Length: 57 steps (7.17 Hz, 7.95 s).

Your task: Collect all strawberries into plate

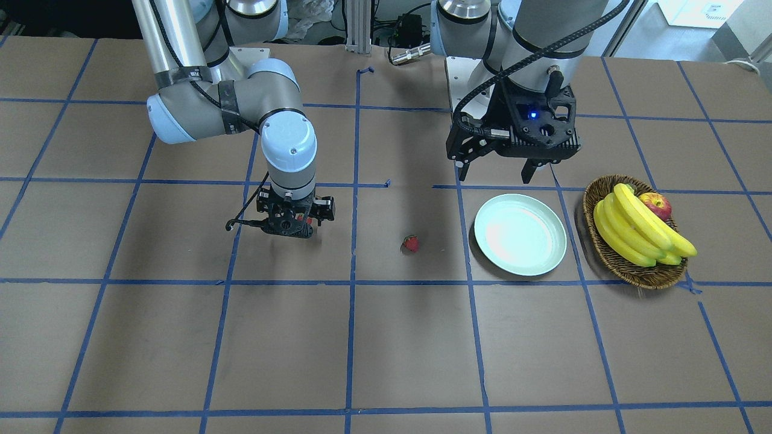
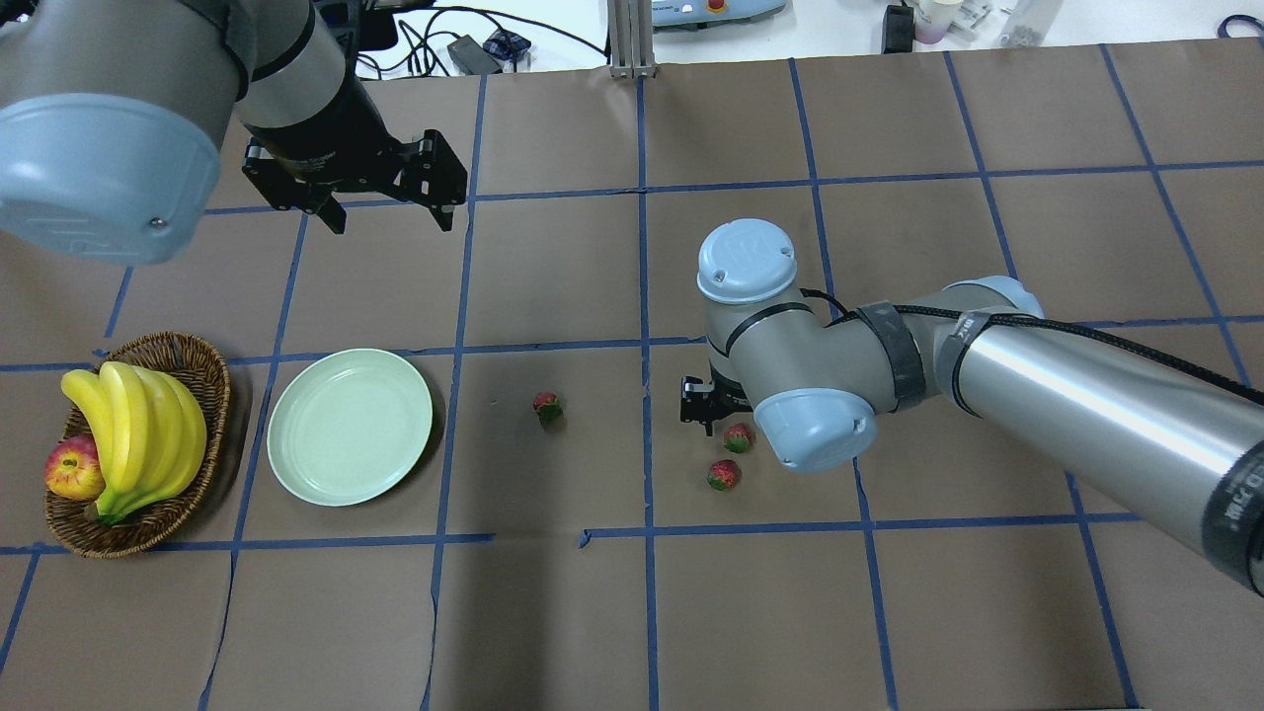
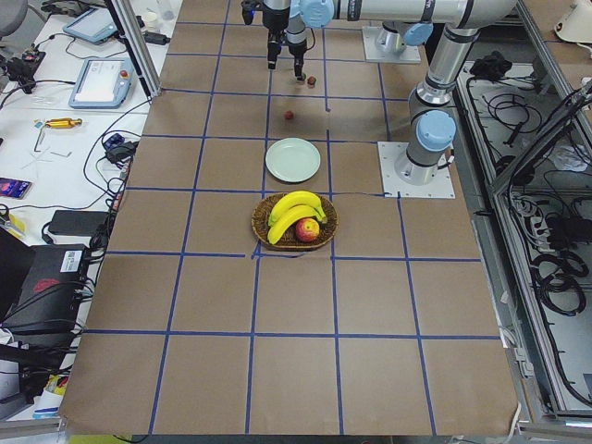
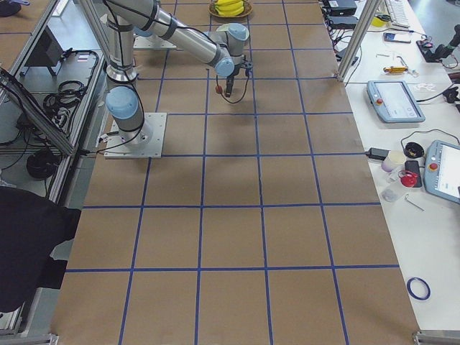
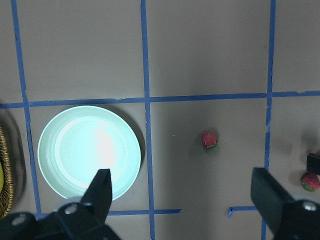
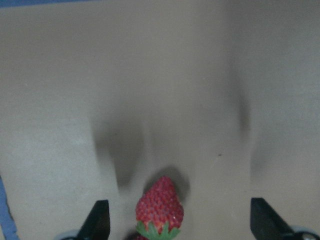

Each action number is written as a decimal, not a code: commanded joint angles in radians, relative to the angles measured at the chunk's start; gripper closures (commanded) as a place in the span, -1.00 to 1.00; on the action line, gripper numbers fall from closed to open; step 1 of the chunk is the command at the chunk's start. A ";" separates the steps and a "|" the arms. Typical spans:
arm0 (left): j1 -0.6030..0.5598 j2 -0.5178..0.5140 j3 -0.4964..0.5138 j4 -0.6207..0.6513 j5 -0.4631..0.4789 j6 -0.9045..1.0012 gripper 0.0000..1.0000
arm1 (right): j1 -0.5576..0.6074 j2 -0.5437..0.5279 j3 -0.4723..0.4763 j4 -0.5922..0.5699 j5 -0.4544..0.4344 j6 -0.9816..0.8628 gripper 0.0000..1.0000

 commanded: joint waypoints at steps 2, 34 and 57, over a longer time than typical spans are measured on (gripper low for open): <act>0.000 0.000 0.000 0.000 0.000 0.000 -1.00 | -0.002 0.006 0.014 -0.010 0.042 0.022 0.19; 0.002 0.006 -0.002 -0.002 0.006 0.000 -1.00 | 0.058 -0.002 0.084 -0.048 0.053 -0.021 -0.75; 0.000 0.010 -0.002 -0.003 0.007 0.000 -1.00 | 0.092 -0.018 -0.305 0.195 0.109 0.135 -1.00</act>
